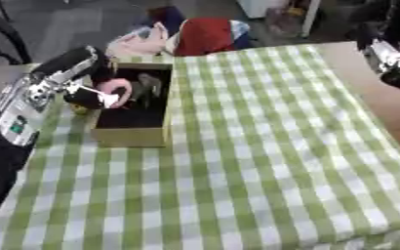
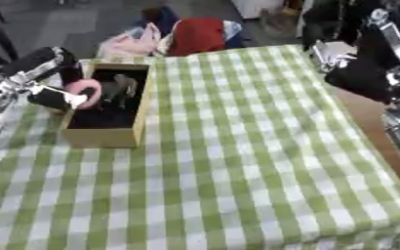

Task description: Pick up objects on the table and place them in the box.

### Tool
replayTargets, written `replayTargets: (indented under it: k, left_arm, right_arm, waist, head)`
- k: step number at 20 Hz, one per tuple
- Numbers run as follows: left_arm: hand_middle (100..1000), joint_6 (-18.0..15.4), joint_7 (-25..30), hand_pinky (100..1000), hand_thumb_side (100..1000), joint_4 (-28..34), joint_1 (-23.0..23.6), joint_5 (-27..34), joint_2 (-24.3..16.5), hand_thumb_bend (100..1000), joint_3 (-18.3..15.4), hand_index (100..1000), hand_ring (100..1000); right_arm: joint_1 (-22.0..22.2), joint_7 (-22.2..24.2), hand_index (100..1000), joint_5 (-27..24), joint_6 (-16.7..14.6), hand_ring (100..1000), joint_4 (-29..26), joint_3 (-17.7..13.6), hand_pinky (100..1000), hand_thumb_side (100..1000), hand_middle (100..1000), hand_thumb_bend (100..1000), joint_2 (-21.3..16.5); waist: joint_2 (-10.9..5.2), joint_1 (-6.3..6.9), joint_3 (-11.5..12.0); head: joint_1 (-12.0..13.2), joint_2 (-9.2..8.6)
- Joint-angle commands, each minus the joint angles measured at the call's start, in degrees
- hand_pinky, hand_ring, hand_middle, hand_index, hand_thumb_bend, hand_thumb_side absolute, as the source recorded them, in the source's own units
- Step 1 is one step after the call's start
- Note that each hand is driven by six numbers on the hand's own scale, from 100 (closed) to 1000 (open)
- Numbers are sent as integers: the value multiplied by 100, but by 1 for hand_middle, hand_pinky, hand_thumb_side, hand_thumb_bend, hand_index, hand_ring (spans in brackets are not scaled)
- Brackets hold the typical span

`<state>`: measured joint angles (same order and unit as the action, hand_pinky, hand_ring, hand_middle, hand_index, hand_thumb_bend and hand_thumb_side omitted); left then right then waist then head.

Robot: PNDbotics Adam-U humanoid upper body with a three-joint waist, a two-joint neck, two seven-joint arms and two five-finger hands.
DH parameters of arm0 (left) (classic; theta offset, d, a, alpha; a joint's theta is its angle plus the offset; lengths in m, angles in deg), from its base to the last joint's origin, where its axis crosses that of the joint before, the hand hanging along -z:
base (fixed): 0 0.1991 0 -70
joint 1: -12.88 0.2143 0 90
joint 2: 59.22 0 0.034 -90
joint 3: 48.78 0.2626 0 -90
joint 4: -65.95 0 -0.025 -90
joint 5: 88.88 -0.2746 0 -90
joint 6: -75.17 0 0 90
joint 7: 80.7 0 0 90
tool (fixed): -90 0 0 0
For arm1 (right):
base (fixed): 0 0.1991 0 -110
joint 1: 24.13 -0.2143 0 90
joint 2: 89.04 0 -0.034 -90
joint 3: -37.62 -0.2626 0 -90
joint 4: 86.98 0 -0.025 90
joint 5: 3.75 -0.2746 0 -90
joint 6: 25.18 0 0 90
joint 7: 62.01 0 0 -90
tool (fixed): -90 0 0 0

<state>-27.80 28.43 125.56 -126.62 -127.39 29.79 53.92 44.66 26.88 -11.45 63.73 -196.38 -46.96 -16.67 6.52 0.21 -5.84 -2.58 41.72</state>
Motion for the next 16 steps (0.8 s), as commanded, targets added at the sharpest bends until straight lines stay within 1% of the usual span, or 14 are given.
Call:
replayTargets:
  k: [1, 2, 3, 4, 5, 6, 7, 8, 9, 10, 11, 13, 14, 16]
  left_arm:
    - [440, -163, -14, 556, 220, -140, -152, -68, 94, 286, 54, 521, 458]
    - [470, -212, 9, 569, 231, -176, -151, -88, 127, 304, 80, 552, 484]
    - [504, -255, 31, 586, 268, -211, -145, -101, 157, 334, 102, 599, 515]
    - [510, -294, 62, 589, 277, -237, -136, -98, 178, 342, 122, 609, 520]
    - [549, -333, 96, 609, 348, -252, -126, -82, 193, 408, 141, 676, 553]
    - [555, -372, 133, 613, 361, -251, -113, -58, 201, 422, 166, 682, 559]
    - [596, -411, 169, 642, 466, -234, -100, -39, 201, 566, 193, 721, 599]
    - [609, -441, 192, 653, 498, -204, -88, -32, 193, 624, 212, 733, 612]
    - [647, -458, 200, 681, 554, -167, -78, -47, 183, 739, 225, 762, 649]
    - [666, -469, 194, 694, 582, -129, -70, -85, 174, 792, 230, 773, 667]
    - [708, -471, 160, 727, 640, -83, -61, -120, 159, 898, 222, 803, 708]
    - [755, -461, 23, 762, 683, 83, -42, -222, 95, 986, 204, 829, 750]
    - [760, -443, -70, 767, 691, 204, -29, -265, 49, 1000, 186, 831, 756]
    - [767, -383, -242, 775, 717, 499, 3, -259, -71, 1000, 140, 828, 764]
  right_arm:
    - [-97, 30, 927, -51, -9, 785, -42, -24, 714, 350, 668, 150, -84]
    - [-98, 34, 927, -51, -10, 785, -40, -23, 714, 352, 668, 149, -82]
    - [-97, 40, 927, -49, -10, 785, -36, -20, 714, 354, 667, 147, -78]
    - [-97, 47, 927, -46, -9, 785, -29, -15, 713, 355, 667, 147, -73]
    - [-95, 54, 926, -42, -10, 785, -23, -11, 712, 357, 667, 145, -69]
    - [-91, 61, 926, -38, -11, 785, -16, -8, 712, 357, 667, 145, -65]
    - [-88, 66, 926, -34, -13, 785, -11, -5, 711, 357, 666, 144, -63]
    - [-85, 69, 926, -32, -15, 785, -7, -5, 710, 358, 666, 143, -62]
    - [-82, 70, 925, -30, -17, 784, -3, -7, 710, 359, 665, 140, -62]
    - [-79, 69, 925, -30, -18, 785, 2, -9, 710, 359, 665, 140, -61]
    - [-78, 70, 925, -31, -20, 785, 6, -9, 710, 359, 665, 140, -59]
    - [-76, 76, 925, -29, -24, 785, 11, -7, 710, 361, 665, 139, -59]
    - [-69, 76, 925, -26, -25, 785, 14, -10, 709, 361, 665, 139, -60]
    - [-54, 72, 925, -19, -28, 785, 24, -18, 709, 362, 665, 138, -63]
  waist:
    - [-60, -14, -16]
    - [-57, -14, -19]
    - [-55, -12, -21]
    - [-55, -10, -22]
    - [-54, -9, -20]
    - [-54, -8, -17]
    - [-54, -6, -13]
    - [-55, -6, -9]
    - [-58, -6, -4]
    - [-60, -7, 1]
    - [-63, -9, 6]
    - [-65, -12, 17]
    - [-67, -14, 26]
    - [-70, -16, 50]
  head:
    - [32, -51]
    - [31, -52]
    - [31, -52]
    - [32, -51]
    - [28, -50]
    - [25, -49]
    - [22, -49]
    - [19, -48]
    - [16, -46]
    - [13, -45]
    - [13, -49]
    - [3, -57]
    - [-4, -58]
    - [-16, -60]
